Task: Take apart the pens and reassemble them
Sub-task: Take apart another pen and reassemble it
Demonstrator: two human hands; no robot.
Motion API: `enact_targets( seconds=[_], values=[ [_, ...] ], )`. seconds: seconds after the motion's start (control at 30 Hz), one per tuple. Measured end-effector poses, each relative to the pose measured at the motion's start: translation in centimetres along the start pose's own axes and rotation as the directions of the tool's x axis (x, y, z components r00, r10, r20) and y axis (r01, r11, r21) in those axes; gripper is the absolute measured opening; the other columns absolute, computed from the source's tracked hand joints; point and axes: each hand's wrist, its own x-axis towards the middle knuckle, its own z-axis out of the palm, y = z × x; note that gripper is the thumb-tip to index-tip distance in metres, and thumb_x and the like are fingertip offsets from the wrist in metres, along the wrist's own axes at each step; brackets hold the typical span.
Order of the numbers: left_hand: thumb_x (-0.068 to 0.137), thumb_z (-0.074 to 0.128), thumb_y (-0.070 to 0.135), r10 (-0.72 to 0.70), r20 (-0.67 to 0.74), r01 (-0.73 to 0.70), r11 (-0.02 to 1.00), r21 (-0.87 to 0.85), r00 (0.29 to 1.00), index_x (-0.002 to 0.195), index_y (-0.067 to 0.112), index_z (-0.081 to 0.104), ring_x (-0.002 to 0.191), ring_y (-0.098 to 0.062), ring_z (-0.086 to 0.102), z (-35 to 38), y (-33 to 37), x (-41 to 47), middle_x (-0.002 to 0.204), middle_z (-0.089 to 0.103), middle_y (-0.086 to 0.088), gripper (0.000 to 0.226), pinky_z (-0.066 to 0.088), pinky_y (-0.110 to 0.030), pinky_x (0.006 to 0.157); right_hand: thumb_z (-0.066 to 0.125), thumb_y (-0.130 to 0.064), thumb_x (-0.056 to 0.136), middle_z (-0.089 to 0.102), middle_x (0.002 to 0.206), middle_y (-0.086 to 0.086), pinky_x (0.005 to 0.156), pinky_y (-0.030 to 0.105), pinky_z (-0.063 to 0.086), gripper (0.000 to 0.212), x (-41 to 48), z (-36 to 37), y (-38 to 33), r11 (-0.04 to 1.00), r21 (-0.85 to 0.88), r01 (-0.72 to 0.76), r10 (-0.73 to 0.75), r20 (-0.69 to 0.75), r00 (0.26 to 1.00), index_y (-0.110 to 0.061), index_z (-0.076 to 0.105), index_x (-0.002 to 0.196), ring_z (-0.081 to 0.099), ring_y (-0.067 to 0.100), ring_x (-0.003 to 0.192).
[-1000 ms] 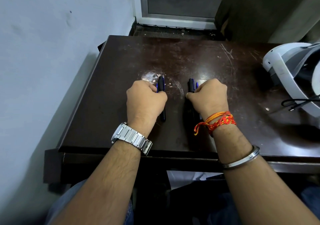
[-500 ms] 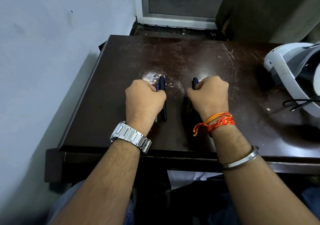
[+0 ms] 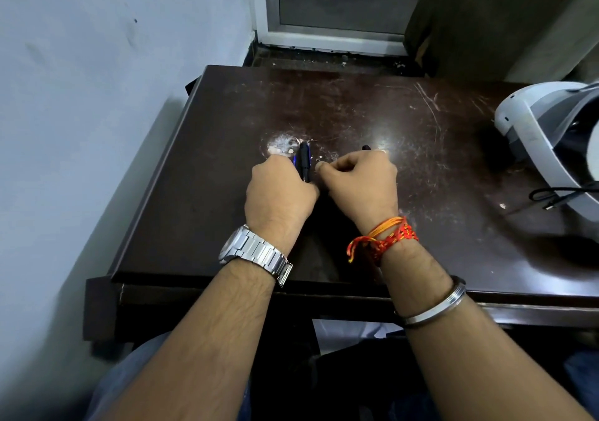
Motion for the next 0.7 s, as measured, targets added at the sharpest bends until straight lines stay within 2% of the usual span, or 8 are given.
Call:
enact_targets(
  seconds=[0.03, 0.17, 0.27, 0.37, 0.4, 0.5, 0.6, 0.7],
  values=[
    [0.077, 0.073, 0.031, 0.003, 0.001, -0.003, 1.000, -0.005, 1.000, 0.079, 0.008, 0.070, 0.072, -0.035, 0.065, 0.0, 0.0, 0.0, 0.076, 0.067, -0.011, 0.023, 0.043, -0.031, 0.057, 0.072, -0.033, 0.080, 0.059, 0.051, -0.012, 0.048, 0.001, 0.035, 0.022, 0.0, 0.1, 0.0, 1.000, 0.006, -0.014, 0.014, 0.012, 1.000, -0.021, 0.071, 0.062, 0.059, 0.001, 0.059],
    [0.078, 0.069, 0.028, 0.015, -0.026, -0.017, 0.999, -0.048, 1.000, 0.079, 0.010, 0.072, 0.073, -0.030, 0.066, -0.1, 0.1, 0.0, 0.075, 0.069, -0.008, 0.019, 0.046, -0.029, 0.058, 0.070, -0.041, 0.082, 0.067, 0.057, -0.008, 0.060, 0.017, 0.047, 0.025, 0.2, 0.5, 0.0, 0.994, 0.091, -0.060, 0.057, 0.035, 0.998, -0.020, 0.077, 0.069, 0.068, 0.009, 0.066],
    [0.078, 0.069, 0.027, 0.034, -0.030, -0.037, 0.993, -0.111, 0.999, 0.069, 0.012, 0.073, 0.065, -0.020, 0.066, -0.2, 0.1, -0.1, 0.062, 0.067, -0.001, 0.018, 0.043, -0.022, 0.049, 0.068, -0.046, 0.083, 0.069, 0.060, -0.007, 0.065, 0.021, 0.050, 0.030, 0.5, 0.8, 0.0, 0.983, 0.167, -0.077, 0.073, 0.026, 0.997, -0.020, 0.076, 0.071, 0.070, 0.012, 0.072],
    [0.077, 0.071, 0.029, 0.074, 0.003, -0.073, 0.988, -0.136, 0.997, 0.067, 0.016, 0.075, 0.059, -0.007, 0.064, -0.3, 0.1, -0.3, 0.057, 0.065, 0.004, 0.016, 0.038, -0.010, 0.042, 0.068, -0.043, 0.085, 0.071, 0.064, -0.001, 0.077, 0.040, 0.059, 0.031, 1.0, 1.1, 0.2, 0.946, 0.291, -0.139, 0.132, 0.043, 0.990, -0.014, 0.075, 0.075, 0.072, 0.024, 0.076],
    [0.076, 0.072, 0.030, 0.090, 0.018, -0.087, 0.986, -0.142, 0.996, 0.066, 0.018, 0.075, 0.059, -0.004, 0.063, -0.3, 0.1, -0.3, 0.056, 0.064, 0.005, 0.016, 0.036, -0.007, 0.041, 0.069, -0.040, 0.085, 0.070, 0.063, 0.000, 0.076, 0.043, 0.059, 0.029, 1.1, 1.1, 0.2, 0.926, 0.344, -0.155, 0.146, 0.052, 0.988, -0.014, 0.075, 0.073, 0.069, 0.024, 0.071],
    [0.074, 0.073, 0.031, 0.107, 0.031, -0.100, 0.978, -0.183, 0.994, 0.064, 0.021, 0.069, 0.055, 0.003, 0.060, -0.2, -0.1, -0.3, 0.055, 0.064, 0.008, 0.015, 0.037, -0.003, 0.044, 0.075, -0.035, 0.079, 0.066, 0.057, -0.003, 0.067, 0.038, 0.054, 0.022, 0.9, 1.1, 0.0, 0.835, 0.510, -0.207, 0.174, 0.113, 0.978, -0.016, 0.076, 0.068, 0.060, 0.016, 0.061],
    [0.081, 0.070, 0.033, 0.136, 0.014, -0.129, 0.963, -0.237, 0.991, 0.073, 0.024, 0.064, 0.061, 0.004, 0.060, 0.1, 0.0, -0.3, 0.064, 0.065, 0.012, 0.014, 0.038, -0.006, 0.049, 0.080, -0.032, 0.075, 0.074, 0.070, 0.010, 0.073, 0.042, 0.059, 0.020, 0.5, 1.1, -0.4, 0.731, 0.625, -0.273, 0.177, 0.213, 0.961, -0.012, 0.079, 0.071, 0.068, 0.022, 0.068],
    [0.090, 0.062, 0.033, 0.113, 0.013, -0.104, 0.949, -0.298, 0.994, 0.097, 0.019, 0.069, 0.086, -0.016, 0.067, 0.5, 0.2, -0.3, 0.088, 0.072, 0.005, 0.017, 0.047, -0.023, 0.065, 0.080, -0.025, 0.079, 0.076, 0.074, 0.013, 0.070, 0.037, 0.060, 0.018, 0.1, 1.2, -0.8, 0.695, 0.674, -0.249, 0.137, 0.215, 0.967, -0.008, 0.078, 0.075, 0.070, 0.019, 0.069]
  ],
)
